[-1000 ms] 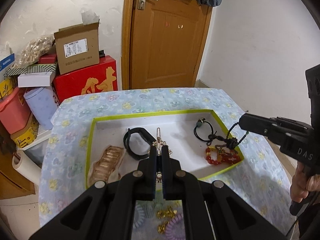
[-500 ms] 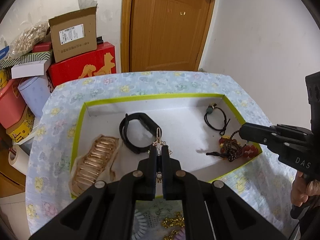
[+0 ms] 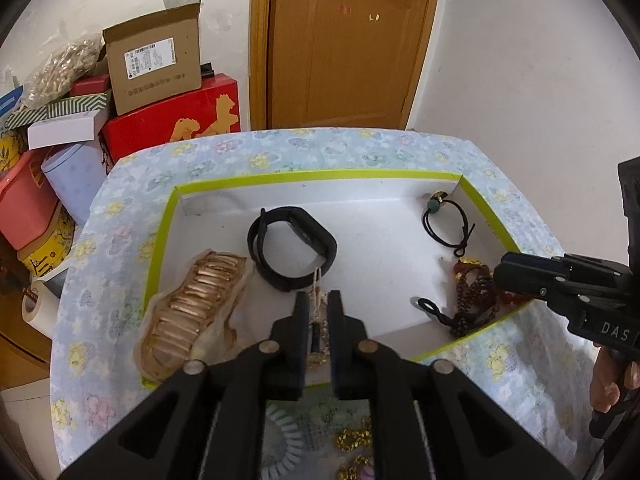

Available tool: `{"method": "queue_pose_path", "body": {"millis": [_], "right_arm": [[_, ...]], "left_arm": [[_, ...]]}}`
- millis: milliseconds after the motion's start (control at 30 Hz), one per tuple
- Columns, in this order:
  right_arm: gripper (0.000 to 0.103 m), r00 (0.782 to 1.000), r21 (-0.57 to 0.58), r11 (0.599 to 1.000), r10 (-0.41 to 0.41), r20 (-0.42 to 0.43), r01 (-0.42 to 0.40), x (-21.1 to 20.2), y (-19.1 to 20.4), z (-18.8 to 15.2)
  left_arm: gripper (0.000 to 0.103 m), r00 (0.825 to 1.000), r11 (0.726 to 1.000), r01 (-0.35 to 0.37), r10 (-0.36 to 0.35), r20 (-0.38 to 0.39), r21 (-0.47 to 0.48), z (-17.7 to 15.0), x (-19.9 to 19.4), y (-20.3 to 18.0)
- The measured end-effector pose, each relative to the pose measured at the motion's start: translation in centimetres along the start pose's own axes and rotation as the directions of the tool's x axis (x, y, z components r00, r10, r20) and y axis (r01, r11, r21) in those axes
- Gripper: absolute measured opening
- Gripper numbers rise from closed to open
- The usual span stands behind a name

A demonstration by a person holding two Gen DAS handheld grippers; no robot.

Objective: Organize jewelry
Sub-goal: 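Lower both bracelets into the yellow-green tray and open both tools, then withdraw both tools from the tray toward the remaining jewelry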

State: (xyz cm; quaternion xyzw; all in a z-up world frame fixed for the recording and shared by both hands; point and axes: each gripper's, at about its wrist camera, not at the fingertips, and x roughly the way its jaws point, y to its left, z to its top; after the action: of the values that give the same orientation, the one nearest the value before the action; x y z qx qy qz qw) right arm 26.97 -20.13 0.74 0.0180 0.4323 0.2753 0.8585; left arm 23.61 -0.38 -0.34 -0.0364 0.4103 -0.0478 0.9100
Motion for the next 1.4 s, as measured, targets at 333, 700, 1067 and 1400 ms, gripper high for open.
{"method": "queue_pose_path", "body": {"millis": [333, 700, 1067, 1400], "right_arm": [[0.03, 0.997, -0.02, 1.0, 0.004, 0.082, -0.002, -4.9, 2.3, -2.0], [0.03, 0.996, -0.057, 0.998, 0.031, 0.08, -0.026, -7.6, 5.3, -6.9], [0.03, 0.997, -0.09, 0.994, 0.063, 0.044, -0.059, -7.5, 7.6, -9.0], [0.03, 0.991, -0.182, 0.974, 0.13, -0.031, -0.133, -6.1, 10.4, -10.5]], "left_arm": [[0.023, 0.997, 0.999, 0.003, 0.001, 0.077, -0.047, -2.2, -6.1, 1.4], [0.023, 0.994, 0.996, -0.041, 0.048, 0.094, -0.081, -6.8, -10.2, 3.2], [0.023, 0.997, 0.994, -0.034, 0.041, 0.067, -0.106, -9.7, -10.9, 3.9], [0.023, 0.998, 0.993, -0.03, 0.037, 0.056, -0.118, -10.1, -10.3, 4.4]]}}
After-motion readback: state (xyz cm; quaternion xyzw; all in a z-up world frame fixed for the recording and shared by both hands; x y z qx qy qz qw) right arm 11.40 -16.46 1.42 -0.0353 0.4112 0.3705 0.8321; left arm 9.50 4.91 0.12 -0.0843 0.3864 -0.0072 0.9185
